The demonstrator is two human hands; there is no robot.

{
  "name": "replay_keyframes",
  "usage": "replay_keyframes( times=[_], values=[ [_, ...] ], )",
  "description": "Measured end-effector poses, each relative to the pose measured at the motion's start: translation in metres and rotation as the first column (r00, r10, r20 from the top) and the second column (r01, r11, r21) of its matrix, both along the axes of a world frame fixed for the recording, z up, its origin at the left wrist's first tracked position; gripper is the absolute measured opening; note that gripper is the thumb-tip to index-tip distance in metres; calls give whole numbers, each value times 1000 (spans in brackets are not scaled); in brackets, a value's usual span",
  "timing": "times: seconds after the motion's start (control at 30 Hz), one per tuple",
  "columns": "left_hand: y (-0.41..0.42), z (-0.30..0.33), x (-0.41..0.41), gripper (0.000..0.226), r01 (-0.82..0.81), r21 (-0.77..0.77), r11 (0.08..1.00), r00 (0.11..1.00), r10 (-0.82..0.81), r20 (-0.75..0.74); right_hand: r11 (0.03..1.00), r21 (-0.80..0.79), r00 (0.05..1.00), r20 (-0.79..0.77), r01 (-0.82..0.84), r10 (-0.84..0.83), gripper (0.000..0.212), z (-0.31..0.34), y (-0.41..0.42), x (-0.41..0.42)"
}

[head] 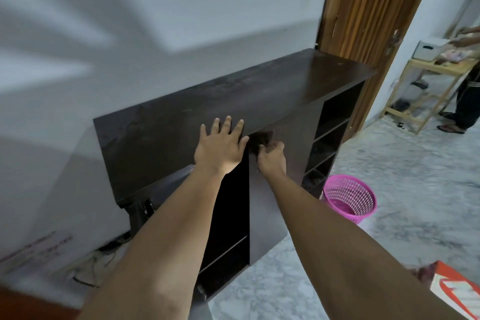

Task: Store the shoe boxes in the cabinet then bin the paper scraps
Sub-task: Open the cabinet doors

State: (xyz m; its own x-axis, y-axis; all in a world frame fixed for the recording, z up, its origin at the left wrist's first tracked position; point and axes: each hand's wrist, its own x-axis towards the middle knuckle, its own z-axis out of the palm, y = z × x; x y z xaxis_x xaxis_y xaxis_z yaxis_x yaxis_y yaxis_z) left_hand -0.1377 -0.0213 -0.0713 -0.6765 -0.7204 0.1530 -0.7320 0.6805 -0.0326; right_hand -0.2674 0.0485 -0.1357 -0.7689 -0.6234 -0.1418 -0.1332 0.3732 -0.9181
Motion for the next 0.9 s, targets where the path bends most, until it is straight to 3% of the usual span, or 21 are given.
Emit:
replay_keyframes(
  times=[0.13, 0.27, 0.47, 0.57, 0.73, 0.9],
  values=[
    [2, 1, 0, 62, 1, 14, 1000, 1000, -1, -5, 999, -51, 1000, -7, -7, 6, 55, -4, 15, -6],
    [2, 5, 2, 62, 3, 43, 999, 1000, -4, 5, 991, -111, 998, -14, -70, 69, 60, -8, 64, -21],
    [1, 9, 0, 62, 8, 95, 995, 1000, -10, 19, 972, -229, 997, 33, -61, 70, 39, -23, 149, -53],
    [3, 15, -7, 61, -29, 120, 992, 998, 22, 62, 966, -248, 997, 58, 69, -57, 30, -21, 190, -75],
    [13, 28, -35, 62, -97, 143, 985, 991, 83, 101, 870, -250, 904, 152, 425, -399, 48, -11, 239, -121],
    [23, 26, -71, 57, 6, 151, 989, 996, -19, 86, 833, -192, 849, -4, 518, -529, 64, 23, 231, -137]
  ],
)
